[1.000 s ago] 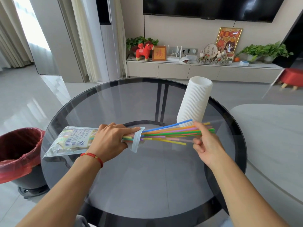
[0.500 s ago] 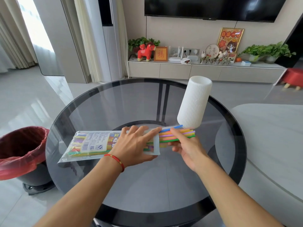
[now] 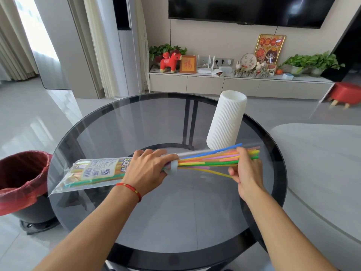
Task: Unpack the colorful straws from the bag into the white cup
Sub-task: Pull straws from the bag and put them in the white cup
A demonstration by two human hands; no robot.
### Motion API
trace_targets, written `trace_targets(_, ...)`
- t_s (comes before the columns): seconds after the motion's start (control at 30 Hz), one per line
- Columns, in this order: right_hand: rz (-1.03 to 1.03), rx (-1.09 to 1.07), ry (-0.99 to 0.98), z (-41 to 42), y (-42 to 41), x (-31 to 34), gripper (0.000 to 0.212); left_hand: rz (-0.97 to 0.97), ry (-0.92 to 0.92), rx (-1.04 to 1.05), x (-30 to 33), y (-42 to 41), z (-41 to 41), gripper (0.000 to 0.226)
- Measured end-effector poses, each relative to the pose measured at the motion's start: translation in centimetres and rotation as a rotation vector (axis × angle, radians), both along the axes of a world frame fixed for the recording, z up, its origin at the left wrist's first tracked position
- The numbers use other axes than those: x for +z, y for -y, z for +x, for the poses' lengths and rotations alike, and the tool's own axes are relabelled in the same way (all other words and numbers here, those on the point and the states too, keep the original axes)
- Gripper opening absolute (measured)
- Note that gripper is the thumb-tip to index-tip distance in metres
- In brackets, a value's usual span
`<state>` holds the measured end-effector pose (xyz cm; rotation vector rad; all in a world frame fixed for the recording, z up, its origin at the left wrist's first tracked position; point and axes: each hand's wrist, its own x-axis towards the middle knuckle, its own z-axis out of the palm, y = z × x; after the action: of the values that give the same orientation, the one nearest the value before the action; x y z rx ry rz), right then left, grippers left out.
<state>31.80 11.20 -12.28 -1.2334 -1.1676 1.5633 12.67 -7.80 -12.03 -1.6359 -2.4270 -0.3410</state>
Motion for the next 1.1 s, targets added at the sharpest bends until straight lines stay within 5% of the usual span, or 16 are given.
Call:
trace_targets(0.23, -0.066, -0.153, -0.021, 1.1, -1.6, -0.1, 0.026, 0.028, 0.011, 0.025, -0.2, 0.7, -0.7, 0.040)
trace_targets(0.53, 0.079, -0.421, -0.133, 6.1, -3.7, 2.1, 0.025, -0.104, 0.032, 0.027, -1.2, 0.9, -1.6, 0.071)
trace_targets(0.87, 0.578, -0.315, -0.032, 13.2, -2.4, 7.8, 0.024, -0.158, 0.116, -0.072, 0.4, 0.5, 0.5, 0.116)
trace_targets(0.97, 0.800, -0.081, 0.114, 10.6, -0.4, 10.0, 0.029, 0.169, 0.344, -0.329, 2.6, -1.0, 4.8, 0.109)
trace_targets(1.1, 1.074, 0.190, 0.211, 4.9, 3.3, 11.7, 0.034, 0.249, 0.805, -0.404, 3.3, -4.2, 10.7, 0.081)
